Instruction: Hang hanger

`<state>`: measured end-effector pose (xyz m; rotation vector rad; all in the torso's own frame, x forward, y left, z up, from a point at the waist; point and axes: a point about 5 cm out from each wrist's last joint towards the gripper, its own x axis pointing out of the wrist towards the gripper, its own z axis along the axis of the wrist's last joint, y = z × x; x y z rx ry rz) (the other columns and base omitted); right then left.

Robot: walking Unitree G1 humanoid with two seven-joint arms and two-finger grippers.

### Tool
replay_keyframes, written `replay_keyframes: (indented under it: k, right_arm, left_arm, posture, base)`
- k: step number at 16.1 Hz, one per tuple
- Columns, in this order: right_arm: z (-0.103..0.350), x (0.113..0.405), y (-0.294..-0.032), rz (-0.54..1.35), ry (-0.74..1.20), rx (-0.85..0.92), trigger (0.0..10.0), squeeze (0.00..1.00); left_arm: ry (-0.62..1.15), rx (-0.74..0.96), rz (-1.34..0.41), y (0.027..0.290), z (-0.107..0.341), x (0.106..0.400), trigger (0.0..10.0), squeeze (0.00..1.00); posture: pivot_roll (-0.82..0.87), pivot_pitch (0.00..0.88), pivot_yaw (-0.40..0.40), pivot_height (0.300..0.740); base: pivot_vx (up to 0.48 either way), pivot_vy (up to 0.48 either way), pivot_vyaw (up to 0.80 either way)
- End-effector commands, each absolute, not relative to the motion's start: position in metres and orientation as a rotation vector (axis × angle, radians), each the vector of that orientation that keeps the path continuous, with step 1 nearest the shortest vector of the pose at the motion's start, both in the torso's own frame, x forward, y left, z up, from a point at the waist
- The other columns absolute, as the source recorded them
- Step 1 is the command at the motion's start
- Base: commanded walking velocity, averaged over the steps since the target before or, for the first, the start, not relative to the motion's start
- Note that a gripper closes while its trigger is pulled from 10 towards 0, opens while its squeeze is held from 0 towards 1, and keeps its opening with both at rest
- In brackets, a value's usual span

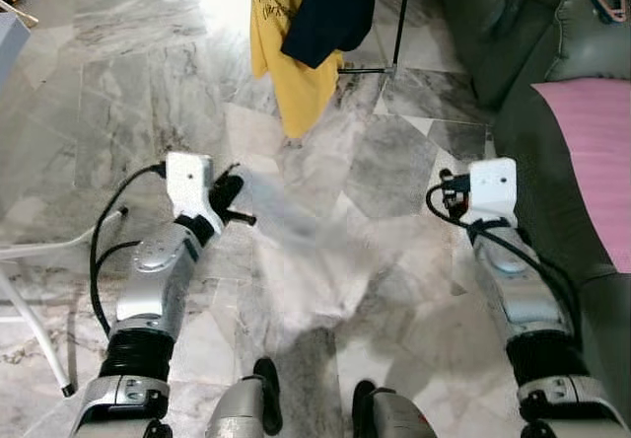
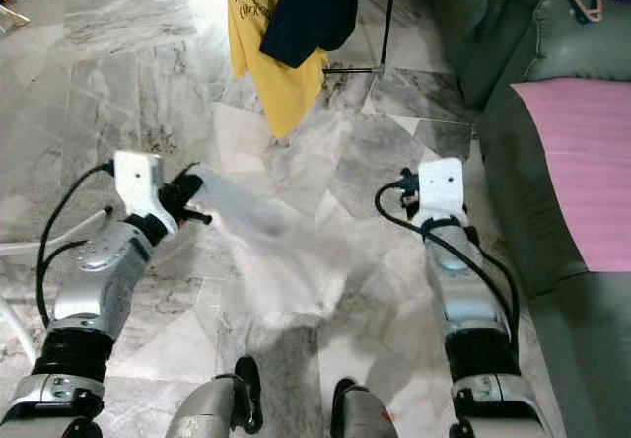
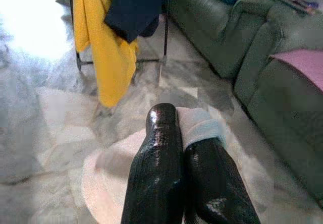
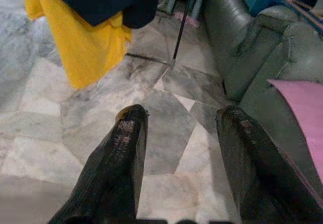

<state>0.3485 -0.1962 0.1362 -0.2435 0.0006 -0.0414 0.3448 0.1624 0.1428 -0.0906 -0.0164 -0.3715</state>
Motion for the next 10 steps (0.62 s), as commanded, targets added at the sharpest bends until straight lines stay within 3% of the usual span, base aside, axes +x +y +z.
replay_keyframes:
  k: [1, 8, 10]
  right_arm:
    - [0.127, 0.343, -0.197, -0.043, 0.023, -0.255, 10.0, 1.0]
    - [0.115, 0.335, -0.172, 0.083, 0.014, -0.249, 10.0, 1.0]
    - [0.111, 0.329, -0.146, 0.244, 0.017, -0.25, 10.0, 1.0]
  left_arm:
    - [-0.021, -0.068, -0.362, 0.164, 0.141, 0.344, 0.0, 0.0]
    - [-0.071, -0.034, -0.357, 0.156, 0.156, 0.347, 0.0, 0.0]
    - [-0.17, 0.038, -0.433, 0.143, 0.18, 0.348, 0.0, 0.0]
  posture:
    - [-0.04, 0.252, 0.021, 0.74]
    - [-0.02, 0.255, 0.041, 0.74]
    - [-0.02, 0.259, 0.058, 0.74]
  base:
    - [0.0, 0.0, 0.0]
    - [0.0, 0.0, 0.0]
    - [0.0, 0.0, 0.0]
